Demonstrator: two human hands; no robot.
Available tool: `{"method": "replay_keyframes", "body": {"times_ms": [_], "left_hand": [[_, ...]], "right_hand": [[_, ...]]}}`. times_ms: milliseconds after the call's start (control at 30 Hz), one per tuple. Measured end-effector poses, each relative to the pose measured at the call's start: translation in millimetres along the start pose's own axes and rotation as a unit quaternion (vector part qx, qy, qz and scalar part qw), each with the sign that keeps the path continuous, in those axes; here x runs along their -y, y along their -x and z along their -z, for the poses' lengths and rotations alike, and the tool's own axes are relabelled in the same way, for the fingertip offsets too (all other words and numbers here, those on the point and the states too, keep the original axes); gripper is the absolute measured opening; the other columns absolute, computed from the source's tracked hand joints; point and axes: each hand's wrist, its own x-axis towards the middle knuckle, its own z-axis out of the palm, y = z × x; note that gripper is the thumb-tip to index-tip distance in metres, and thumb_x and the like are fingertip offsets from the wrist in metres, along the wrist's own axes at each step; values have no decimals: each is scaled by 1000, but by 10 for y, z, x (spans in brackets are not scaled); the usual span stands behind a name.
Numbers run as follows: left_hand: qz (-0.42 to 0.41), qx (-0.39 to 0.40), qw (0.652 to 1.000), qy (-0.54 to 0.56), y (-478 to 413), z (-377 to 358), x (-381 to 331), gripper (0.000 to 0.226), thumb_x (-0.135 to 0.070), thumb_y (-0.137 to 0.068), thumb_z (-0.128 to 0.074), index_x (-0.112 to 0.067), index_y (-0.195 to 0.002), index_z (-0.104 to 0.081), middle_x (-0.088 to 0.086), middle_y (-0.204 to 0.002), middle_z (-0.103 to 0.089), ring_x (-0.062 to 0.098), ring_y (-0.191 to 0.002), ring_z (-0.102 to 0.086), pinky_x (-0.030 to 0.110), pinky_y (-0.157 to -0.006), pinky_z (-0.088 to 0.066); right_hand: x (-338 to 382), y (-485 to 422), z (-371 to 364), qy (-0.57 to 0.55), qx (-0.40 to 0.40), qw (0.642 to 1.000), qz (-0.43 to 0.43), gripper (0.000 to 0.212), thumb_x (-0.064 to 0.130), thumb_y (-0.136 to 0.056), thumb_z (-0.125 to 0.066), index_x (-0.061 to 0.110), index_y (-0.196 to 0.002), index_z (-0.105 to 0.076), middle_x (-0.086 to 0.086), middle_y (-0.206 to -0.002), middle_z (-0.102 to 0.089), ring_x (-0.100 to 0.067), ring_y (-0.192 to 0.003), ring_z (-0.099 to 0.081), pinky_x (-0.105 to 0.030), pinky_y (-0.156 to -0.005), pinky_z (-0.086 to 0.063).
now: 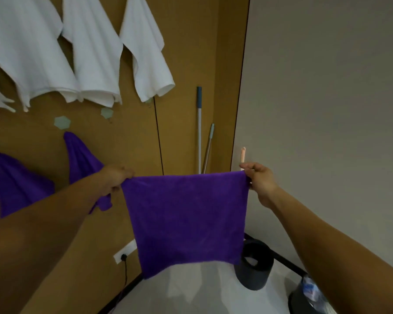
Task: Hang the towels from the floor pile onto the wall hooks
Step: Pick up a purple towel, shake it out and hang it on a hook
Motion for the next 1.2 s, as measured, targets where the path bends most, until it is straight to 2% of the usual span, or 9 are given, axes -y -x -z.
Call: {"method": "replay_keyframes", "body": {"times_ms": [133, 267, 433, 567, 700, 800, 900, 1033, 1200], "left_hand": [[51, -63, 993, 84, 4, -111, -61, 13, -20, -86, -64, -17, -76, -57, 1, -66, -54, 16, -57, -46, 27, -54, -35], [92, -75, 982, 148, 60, -145, -91, 10, -15, -86, -58, -17, -89, -67, 0, -88, -61, 16, -75, -51, 31, -74, -38], [65, -95, 977, 179, 151, -188, -103, 34, 0, -71, -54, -6, -102, -67, 8, -92, -65, 21, -78, -59, 27, -57, -39], [5, -151, 986, 74, 141, -186, -55, 22, 1, -72, -70, -11, -90, -70, 5, -86, -69, 15, -72, -64, 21, -55, -49], [-42, -254, 963, -78, 76, -75, 12, 10, -16, -74, -76, -19, -73, -66, -2, -70, -63, 14, -65, -58, 24, -55, -40], [-71, -269, 944, -179, 1, 69, 87, 12, -22, -77, -72, -17, -73, -63, 5, -76, -64, 22, -73, -58, 29, -64, -41], [-135, -304, 915, -229, -114, 184, 113, 27, -19, -72, -74, -14, -56, -54, 10, -70, -58, 28, -75, -57, 36, -70, -48], [-136, -361, 916, -114, -376, 261, 98, 27, -18, -74, -70, -17, -64, -45, -3, -75, -59, 15, -74, -54, 27, -69, -45], [-143, -296, 936, 123, -695, 354, 103, 29, 9, -75, -49, -18, -70, -42, -11, -73, -71, 0, -75, -65, 6, -61, -41]], "right_hand": [[-54, -294, 17, 13, 70, 997, -8, 12, 13, -96, -55, 15, -101, -66, -2, -102, -64, -13, -91, -59, -25, -71, -47], [-45, -535, -1, 51, 118, 992, 16, 17, 10, -84, -71, 20, -97, -66, 2, -99, -65, -10, -90, -61, -18, -70, -49], [-68, -800, -111, 142, 91, 983, 78, 23, 15, -79, -77, 19, -100, -67, 2, -96, -66, -11, -85, -63, -22, -69, -54], [-58, -1013, -279, 268, 67, 948, 158, 25, 26, -77, -79, 16, -99, -71, -1, -91, -68, -12, -78, -63, -21, -60, -51], [13, -1152, -524, 351, 64, 911, 204, 17, 32, -80, -70, 17, -88, -69, -6, -92, -66, -26, -96, -60, -43, -79, -55], [103, -1208, -788, 353, 32, 897, 263, 20, 26, -75, -69, 11, -70, -57, -7, -87, -53, -30, -91, -54, -38, -79, -48], [179, -1240, -1117, 291, 63, 923, 243, 15, 16, -77, -69, 13, -70, -56, -11, -89, -62, -30, -89, -59, -37, -77, -49], [333, -1408, -1571, 188, 59, 962, 188, 19, 6, -78, -63, 17, -73, -47, -2, -72, -56, -23, -71, -54, -30, -58, -43], [410, -1546, -2084, 151, 165, 958, 177, 24, 3, -91, -46, 15, -106, -60, -3, -93, -59, -25, -91, -57, -36, -81, -47]]}}
